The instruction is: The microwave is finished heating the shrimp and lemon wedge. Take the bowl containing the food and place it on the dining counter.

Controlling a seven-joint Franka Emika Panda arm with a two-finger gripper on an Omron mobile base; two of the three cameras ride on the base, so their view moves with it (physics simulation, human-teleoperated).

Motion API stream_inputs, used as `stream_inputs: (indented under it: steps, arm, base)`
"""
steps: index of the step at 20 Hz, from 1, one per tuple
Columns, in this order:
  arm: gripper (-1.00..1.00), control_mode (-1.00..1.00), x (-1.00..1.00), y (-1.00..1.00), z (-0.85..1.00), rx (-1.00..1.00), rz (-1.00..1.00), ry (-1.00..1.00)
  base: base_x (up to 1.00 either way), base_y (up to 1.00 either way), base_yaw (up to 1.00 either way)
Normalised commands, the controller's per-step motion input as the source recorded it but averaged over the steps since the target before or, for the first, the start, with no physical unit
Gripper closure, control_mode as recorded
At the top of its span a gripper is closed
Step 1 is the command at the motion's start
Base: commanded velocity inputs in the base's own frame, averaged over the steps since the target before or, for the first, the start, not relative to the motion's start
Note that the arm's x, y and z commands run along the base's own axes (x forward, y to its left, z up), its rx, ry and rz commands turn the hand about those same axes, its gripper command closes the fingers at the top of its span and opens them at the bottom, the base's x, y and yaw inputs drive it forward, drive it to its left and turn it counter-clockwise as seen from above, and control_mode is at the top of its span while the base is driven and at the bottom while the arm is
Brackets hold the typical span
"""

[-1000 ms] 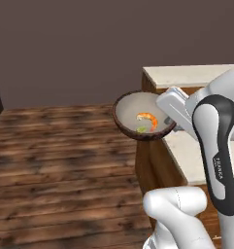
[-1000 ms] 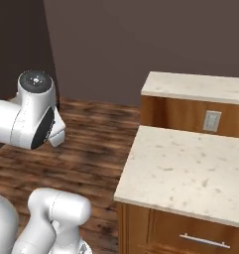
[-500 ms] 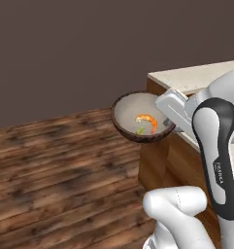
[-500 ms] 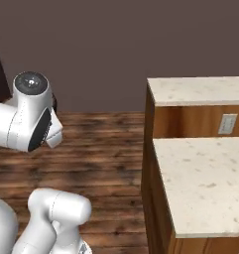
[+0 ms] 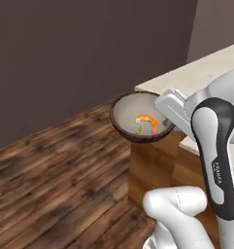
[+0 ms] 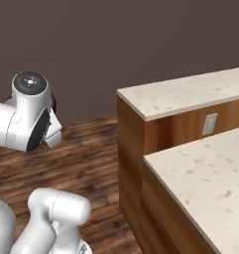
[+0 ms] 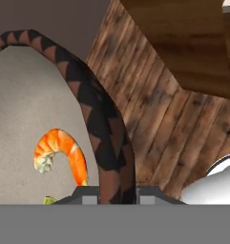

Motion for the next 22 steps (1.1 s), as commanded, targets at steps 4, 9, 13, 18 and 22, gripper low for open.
stream_inputs:
  steps: [4,9,13,18,22]
  arm:
    - [1.00,1.00,0.00,0.00,0.00,0.00,0.00,0.00]
    - [1.00,1.00,0.00,0.00,0.00,0.00,0.00,0.00]
    - [1.00,1.00,0.00,0.00,0.00,0.00,0.00,0.00]
    - [1.00,1.00,0.00,0.00,0.00,0.00,0.00,0.00]
    - [1.00,1.00,0.00,0.00,0.00,0.00,0.00,0.00]
  base:
    - [0.89,0.80,-0.66]
    - [0.78,0.88,-0.62]
    - [0.69,0.98,-0.58]
    - [0.66,1.00,-0.57]
    - [0.61,0.94,-0.58]
